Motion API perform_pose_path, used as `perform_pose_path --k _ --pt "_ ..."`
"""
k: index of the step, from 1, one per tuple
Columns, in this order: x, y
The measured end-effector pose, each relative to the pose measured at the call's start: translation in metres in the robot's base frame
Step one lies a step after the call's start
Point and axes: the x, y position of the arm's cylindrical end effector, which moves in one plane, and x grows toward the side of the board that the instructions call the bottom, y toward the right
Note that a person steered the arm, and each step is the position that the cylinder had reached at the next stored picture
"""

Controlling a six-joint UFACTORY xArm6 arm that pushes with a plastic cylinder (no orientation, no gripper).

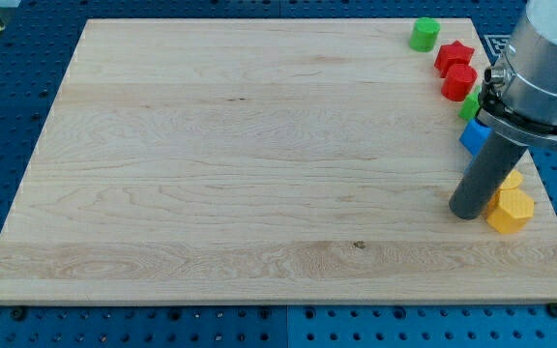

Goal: Point your arm at top center

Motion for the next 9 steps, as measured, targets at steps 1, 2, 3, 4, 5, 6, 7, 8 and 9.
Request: perform_pose_path --k 1,2,3,4,5,6,7,8,9 --pt "0.000 0.000" --pt "0.024 0.000" --pt "0.037 0.000" --pt "0.038 0.000" --pt "0.038 0.000" --pt "0.037 -0.021" --pt "0.035 -0.051" --pt "0.035 -0.077" --pt "0.035 -0.102"
